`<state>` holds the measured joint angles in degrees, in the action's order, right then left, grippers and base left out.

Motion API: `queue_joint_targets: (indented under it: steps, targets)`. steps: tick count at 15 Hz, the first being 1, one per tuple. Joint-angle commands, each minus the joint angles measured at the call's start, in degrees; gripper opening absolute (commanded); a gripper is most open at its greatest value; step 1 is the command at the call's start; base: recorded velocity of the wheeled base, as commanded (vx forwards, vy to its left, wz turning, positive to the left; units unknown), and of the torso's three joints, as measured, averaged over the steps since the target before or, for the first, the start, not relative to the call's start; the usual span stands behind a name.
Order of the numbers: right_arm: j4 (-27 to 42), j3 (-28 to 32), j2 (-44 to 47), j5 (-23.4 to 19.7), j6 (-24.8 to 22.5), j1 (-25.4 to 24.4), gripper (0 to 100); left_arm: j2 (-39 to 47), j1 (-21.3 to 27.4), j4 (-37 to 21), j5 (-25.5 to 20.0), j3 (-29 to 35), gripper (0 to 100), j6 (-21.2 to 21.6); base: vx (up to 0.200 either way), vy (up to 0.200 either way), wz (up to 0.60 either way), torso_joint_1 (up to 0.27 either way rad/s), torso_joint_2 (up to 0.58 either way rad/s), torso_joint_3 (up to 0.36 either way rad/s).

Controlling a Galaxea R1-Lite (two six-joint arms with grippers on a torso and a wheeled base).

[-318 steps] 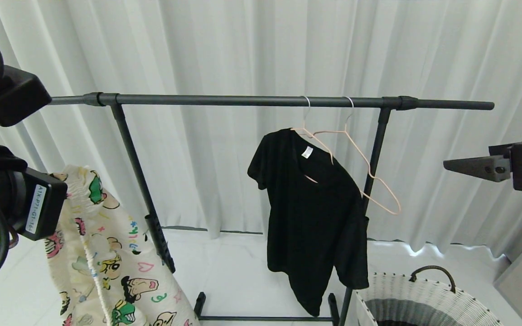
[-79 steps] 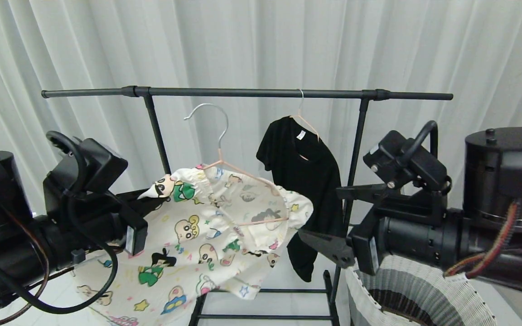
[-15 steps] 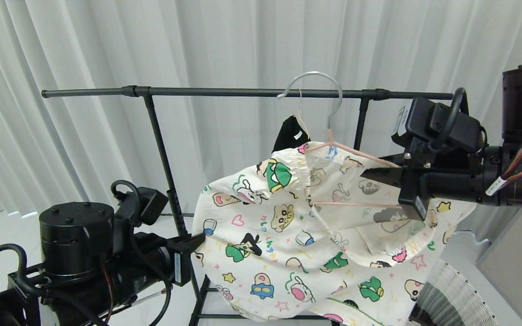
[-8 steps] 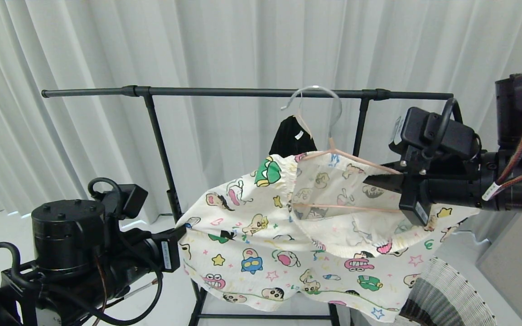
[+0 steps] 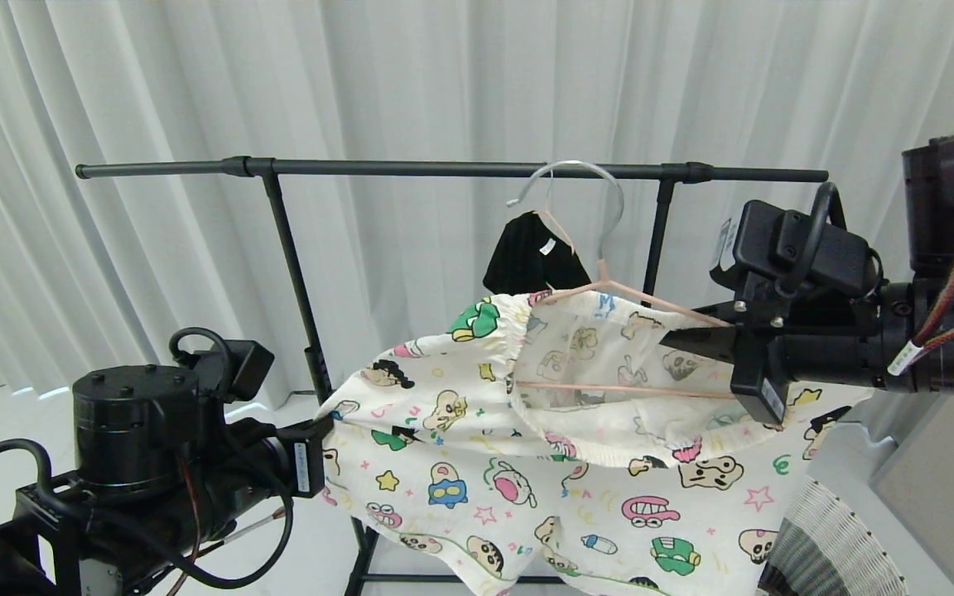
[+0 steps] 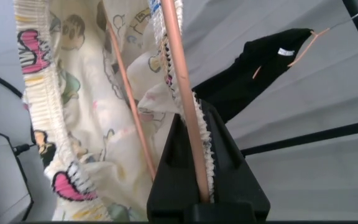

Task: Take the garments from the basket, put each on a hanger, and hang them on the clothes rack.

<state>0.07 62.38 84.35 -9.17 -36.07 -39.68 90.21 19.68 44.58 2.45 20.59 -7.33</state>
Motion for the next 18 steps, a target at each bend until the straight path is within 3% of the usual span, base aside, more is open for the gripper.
queue_joint_targets:
  steps: [1,2,4,7,10,12,14,18]
  targets:
    - [-0.16,0.20,0.03,0.03,1.09,-0.49,0,0.23,0.36,0.33,0.01,-0.11,0,0.12,0.000,0.000,0.00,0.000,0.00,0.000]
    - [-0.69,0.29,0.03,0.03,2.32,-0.75,0,0.32,0.28,0.59,0.01,-0.29,100,0.12,0.000,0.000,0.00,0.000,0.00,0.000]
    - [-2.36,0.29,0.12,0.29,4.08,-0.84,0,0.14,0.28,0.51,-0.08,-0.55,100,1.53,0.000,0.000,0.00,0.000,0.00,0.000]
    - [-2.45,0.29,-0.06,0.99,8.39,-0.84,0,-0.30,1.59,0.77,-0.08,-2.66,100,7.50,0.000,0.000,0.00,0.000,0.00,0.000]
    - [-2.09,-0.06,-0.24,4.95,13.13,-0.84,0,-1.00,3.35,3.50,0.10,-3.98,100,7.77,0.000,0.000,0.00,0.000,0.00,0.000]
    - [-1.92,-0.33,-0.76,8.82,19.28,-0.75,0,-1.09,3.35,7.63,7.13,-4.51,100,9.61,0.000,0.000,0.00,0.000,0.00,0.000]
    - [-0.51,-0.33,-1.38,11.19,21.75,-0.57,0,-1.09,3.35,7.80,16.45,-4.42,100,10.93,0.000,0.000,0.00,0.000,0.00,0.000]
    - [2.83,-6.39,-6.12,15.93,25.26,-0.05,0,-3.29,2.82,7.89,24.09,-3.80,100,11.02,0.000,0.000,0.00,0.000,0.00,0.000]
